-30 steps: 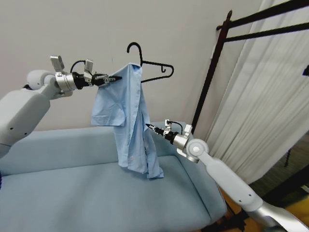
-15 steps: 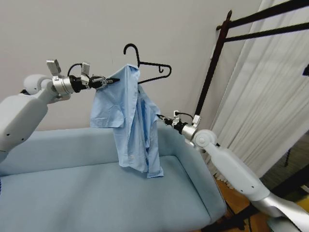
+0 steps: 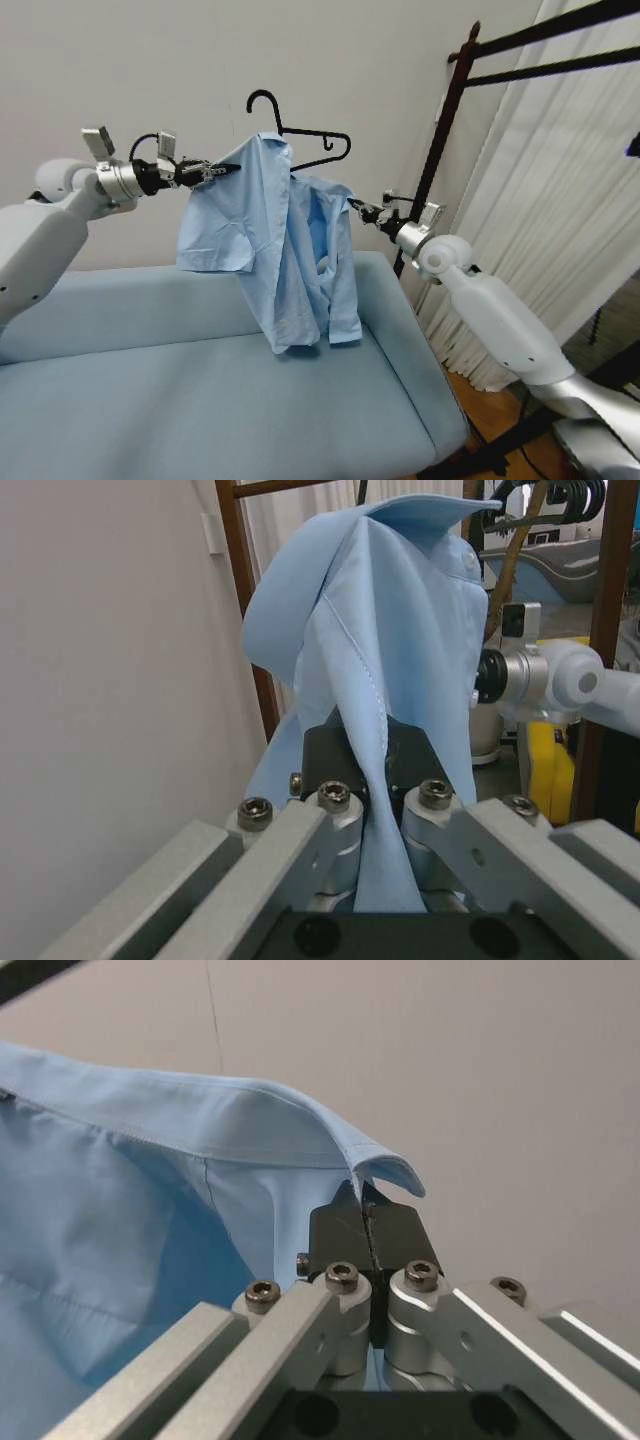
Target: Pick up the clothes from the sofa and hang them on the clothes hanger.
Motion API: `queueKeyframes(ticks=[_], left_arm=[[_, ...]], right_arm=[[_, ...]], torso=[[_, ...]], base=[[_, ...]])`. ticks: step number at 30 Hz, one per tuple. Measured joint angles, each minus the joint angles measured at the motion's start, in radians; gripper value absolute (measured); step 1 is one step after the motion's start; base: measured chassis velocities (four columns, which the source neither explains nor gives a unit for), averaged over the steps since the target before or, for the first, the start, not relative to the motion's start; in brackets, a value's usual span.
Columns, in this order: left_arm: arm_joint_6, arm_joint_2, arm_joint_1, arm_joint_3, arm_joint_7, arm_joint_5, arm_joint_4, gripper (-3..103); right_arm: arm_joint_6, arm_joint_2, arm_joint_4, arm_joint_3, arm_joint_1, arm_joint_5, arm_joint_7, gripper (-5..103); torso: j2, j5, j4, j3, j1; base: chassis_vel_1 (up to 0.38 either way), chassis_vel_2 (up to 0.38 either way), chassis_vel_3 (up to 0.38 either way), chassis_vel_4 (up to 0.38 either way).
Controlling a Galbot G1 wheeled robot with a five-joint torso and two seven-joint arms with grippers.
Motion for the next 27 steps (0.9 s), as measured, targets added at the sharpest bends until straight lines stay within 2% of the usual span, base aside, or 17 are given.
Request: queueKeyframes(ticks=[6, 16, 27], left_arm=[[0.0, 0.019, 0.029, -0.003, 0.004, 0.013, -0.033, 3], [0.0, 0.009, 0.052, 0.004, 0.0, 0.038, -0.051, 3], [0.007, -0.011, 0.086, 0.005, -0.034, 0.061, -0.056, 3]], right_arm=[[0.003, -0.012, -0.025, -0.012, 0.059, -0.015, -0.005, 0], [0.002, -0.03, -0.033, -0.04, 0.132, -0.046, -0.027, 0], [0.034, -0.021, -0.043, -0.049, 0.161, -0.165, -0.076, 0]], torso=[[0.0, 0.0, 0.0, 0.0, 0.0], [0.0, 0.0, -0.0002, 0.0, 0.0], [0.0, 0.0, 0.0, 0.0, 0.0]], base=[[0.0, 0.0, 0.0, 0.0], [0.0, 0.0, 0.0, 0.0], [0.0, 0.0, 0.0, 0.0]])
